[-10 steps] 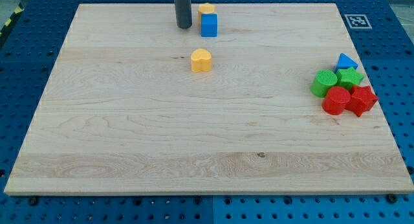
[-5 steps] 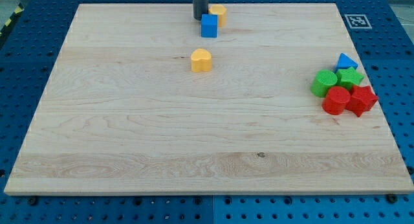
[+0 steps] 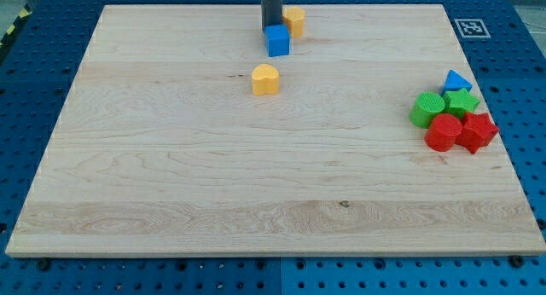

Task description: Place the blue cube right to the yellow heart

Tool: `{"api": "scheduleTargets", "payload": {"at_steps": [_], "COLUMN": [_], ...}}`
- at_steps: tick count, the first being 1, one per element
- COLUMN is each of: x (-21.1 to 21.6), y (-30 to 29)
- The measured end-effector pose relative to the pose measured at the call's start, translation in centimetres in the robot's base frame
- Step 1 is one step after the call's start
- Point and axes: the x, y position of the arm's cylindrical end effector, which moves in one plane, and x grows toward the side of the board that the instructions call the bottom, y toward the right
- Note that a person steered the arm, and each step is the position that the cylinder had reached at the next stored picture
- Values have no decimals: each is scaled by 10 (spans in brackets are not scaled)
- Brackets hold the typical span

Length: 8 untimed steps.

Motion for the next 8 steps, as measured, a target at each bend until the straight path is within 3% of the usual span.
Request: {"api": "scheduleTargets", "payload": {"at_steps": [8], "x": [45], "y": [15]}}
